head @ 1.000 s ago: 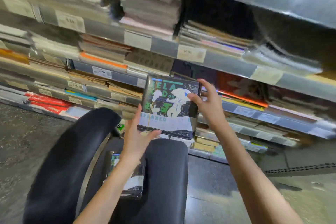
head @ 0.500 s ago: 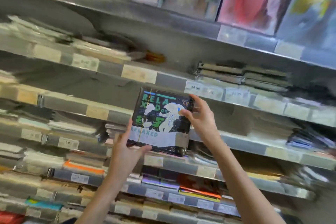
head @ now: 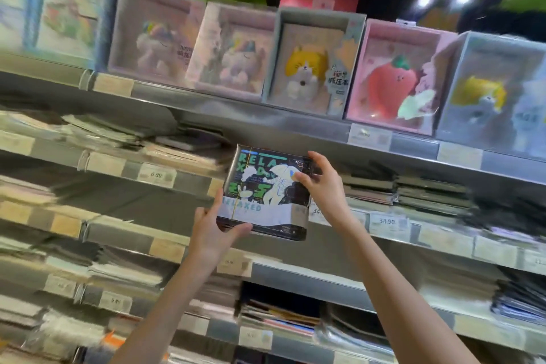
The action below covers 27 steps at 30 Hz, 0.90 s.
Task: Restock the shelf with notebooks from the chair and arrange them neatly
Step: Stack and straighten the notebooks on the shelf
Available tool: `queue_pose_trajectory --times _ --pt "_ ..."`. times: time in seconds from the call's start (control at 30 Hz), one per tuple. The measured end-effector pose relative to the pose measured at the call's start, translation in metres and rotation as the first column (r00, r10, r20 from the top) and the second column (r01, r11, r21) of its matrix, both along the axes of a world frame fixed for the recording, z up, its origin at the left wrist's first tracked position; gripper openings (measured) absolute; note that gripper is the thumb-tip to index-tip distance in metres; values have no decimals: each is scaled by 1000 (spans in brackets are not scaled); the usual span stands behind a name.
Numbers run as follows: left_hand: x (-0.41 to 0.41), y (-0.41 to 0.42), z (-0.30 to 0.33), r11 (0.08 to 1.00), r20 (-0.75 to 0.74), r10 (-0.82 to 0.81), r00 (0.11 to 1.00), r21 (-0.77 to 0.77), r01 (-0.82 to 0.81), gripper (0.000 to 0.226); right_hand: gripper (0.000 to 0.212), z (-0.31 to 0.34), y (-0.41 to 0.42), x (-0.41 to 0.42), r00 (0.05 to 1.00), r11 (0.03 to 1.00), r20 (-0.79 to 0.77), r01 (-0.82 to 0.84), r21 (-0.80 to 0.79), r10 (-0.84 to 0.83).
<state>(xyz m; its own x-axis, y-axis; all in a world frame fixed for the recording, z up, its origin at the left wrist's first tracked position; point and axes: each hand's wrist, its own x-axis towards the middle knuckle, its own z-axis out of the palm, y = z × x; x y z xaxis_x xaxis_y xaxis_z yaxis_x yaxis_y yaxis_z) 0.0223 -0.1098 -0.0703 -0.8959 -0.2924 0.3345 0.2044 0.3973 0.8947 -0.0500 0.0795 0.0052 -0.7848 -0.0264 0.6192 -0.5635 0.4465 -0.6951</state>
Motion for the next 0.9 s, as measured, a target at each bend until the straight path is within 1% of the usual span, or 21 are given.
queue_pose_trajectory --times 0.07,0.13,0.23,0.37,0.47,0.53,0.67,0.77,0.83,0.9 --pt "-8 -5 3 1000 -14 -20 1000 -1 20 94 50 2 -5 -12 1000 1000 -5 14 18 -14" --pt "-14 -9 5 999 -32 -37 999 3 37 93 46 3 -8 -22 999 997 4 42 70 -42" --pt "-17 -10 9 1000 -39 -12 999 3 12 92 44 3 -8 -26 999 990 26 43 133 -47" --pt "-20 -8 16 1000 -27 10 1000 14 -10 90 44 -6 -3 -11 1000 990 -8 -14 143 16" --pt "-24 -8 22 998 -24 56 998 20 -56 87 36 -21 -1 7 995 984 -37 -83 156 90" --pt "-26 -7 29 994 -54 107 993 40 -105 82 34 -28 -2 18 991 977 -49 -111 180 122" --pt "-29 -2 40 984 -156 171 973 86 -159 70 38 -28 -1 27 987 963 -69 -124 237 145" --pt "-31 -2 36 980 -214 174 961 130 -149 68 45 -30 1 26 979 954 -162 -72 291 124" --pt "-31 0 31 972 -238 172 956 197 -126 68 52 -36 2 25 967 956 -224 -54 288 122" --pt "-30 3 30 961 -243 188 952 245 -128 67 51 -41 0 25 957 961 -267 -36 273 111"
